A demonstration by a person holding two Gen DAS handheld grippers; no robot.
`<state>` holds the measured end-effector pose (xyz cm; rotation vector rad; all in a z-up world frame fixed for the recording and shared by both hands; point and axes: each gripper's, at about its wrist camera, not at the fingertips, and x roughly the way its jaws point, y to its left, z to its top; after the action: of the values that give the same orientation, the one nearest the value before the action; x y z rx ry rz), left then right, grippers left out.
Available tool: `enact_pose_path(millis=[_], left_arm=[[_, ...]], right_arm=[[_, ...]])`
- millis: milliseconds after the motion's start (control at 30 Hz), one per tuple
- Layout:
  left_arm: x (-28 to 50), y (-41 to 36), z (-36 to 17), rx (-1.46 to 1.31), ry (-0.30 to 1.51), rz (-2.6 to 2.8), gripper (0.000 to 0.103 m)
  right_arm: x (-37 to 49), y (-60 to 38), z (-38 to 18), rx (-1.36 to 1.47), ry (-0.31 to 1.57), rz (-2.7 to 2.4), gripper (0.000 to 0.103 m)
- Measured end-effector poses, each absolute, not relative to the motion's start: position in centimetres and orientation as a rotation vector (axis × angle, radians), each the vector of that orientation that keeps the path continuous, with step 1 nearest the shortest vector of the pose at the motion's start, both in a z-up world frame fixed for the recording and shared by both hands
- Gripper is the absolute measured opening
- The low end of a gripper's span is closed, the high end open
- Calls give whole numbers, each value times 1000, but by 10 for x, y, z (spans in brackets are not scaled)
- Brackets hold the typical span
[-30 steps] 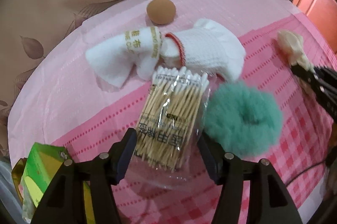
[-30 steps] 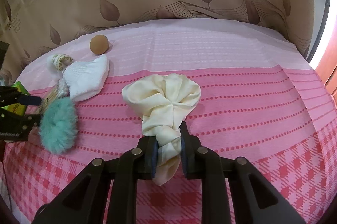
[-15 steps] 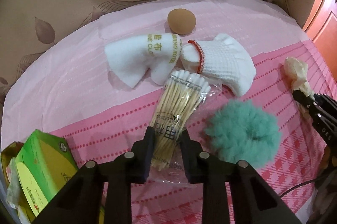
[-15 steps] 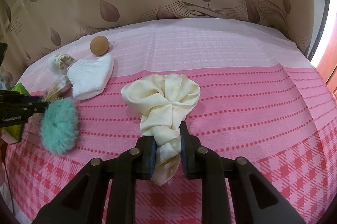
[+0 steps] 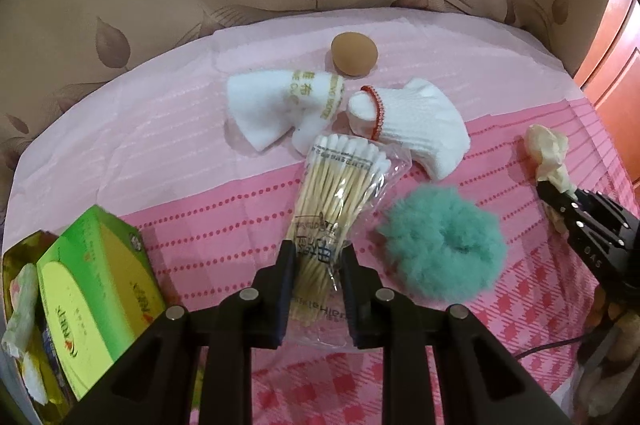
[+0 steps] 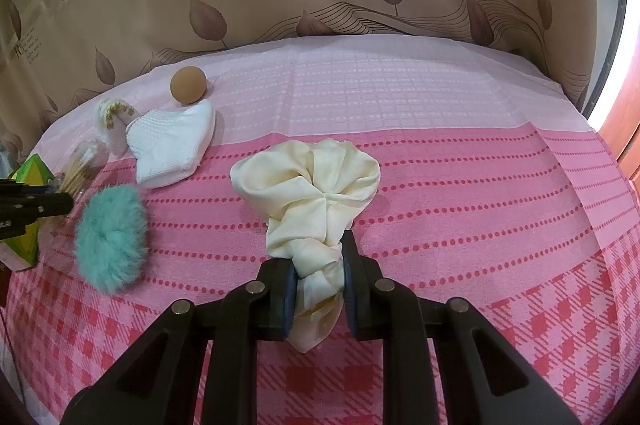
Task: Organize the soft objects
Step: 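Carry the cotton swab pack with the left gripper into the tin tray and release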
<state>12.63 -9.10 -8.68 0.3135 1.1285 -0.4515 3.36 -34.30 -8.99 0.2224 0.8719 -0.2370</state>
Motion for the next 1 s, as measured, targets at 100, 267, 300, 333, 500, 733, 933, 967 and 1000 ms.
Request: enact_pose_path(millis=[100,267,300,333,500,733,933,967,1000], left_arm=[[120,-90,-80,308,1120,-450,22],[110,-83,-65,285,1108,-421,22],[108,-80,-62,274,1106,-417,22],[107,-78,-60,269,1105,-412,22],[98,-63,-47,252,1090,-372,22],[90,-35,-28,204,1074,-308,22],[89,-2,-6,153,1040,-244,22],[89,3,-4,148,1039,-235,22],[89,11,-1,140,1037,-222,22]], right_arm=[[34,-343,-90,222,872,-237,19],[34,-343,-90,217,873,-239,19],[34,-343,-90,216,873,-240,19],[34,-343,-90,216,874,-241,19],[34,-342,-90,212,875,-244,19],[34,-342,-90,208,874,-246,19],[34,-342,-90,206,875,-247,19],[34,-341,-90,205,875,-248,19],[34,-342,-90,205,875,-248,19]])
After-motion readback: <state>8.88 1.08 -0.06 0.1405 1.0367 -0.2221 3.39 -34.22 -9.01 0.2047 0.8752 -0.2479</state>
